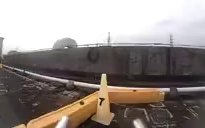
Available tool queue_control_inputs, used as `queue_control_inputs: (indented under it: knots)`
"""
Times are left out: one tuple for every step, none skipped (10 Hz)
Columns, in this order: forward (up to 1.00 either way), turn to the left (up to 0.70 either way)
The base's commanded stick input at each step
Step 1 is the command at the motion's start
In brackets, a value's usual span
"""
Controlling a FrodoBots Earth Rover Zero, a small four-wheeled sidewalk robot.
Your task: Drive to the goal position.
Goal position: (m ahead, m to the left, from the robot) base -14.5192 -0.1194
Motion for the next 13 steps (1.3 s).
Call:
queue_control_inputs:
  knots:
    - [0.0, 0.0]
    - [0.0, 0.0]
    - [0.0, 0.0]
    - [0.0, 0.0]
    - [0.0, -0.13]
    - [0.0, -0.51]
    - [0.0, -0.63]
    - [0.0, -0.69]
    - [0.0, -0.7]
    - [0.0, -0.7]
    - [0.0, -0.7]
    - [0.0, -0.7]
    - [0.0, -0.7]
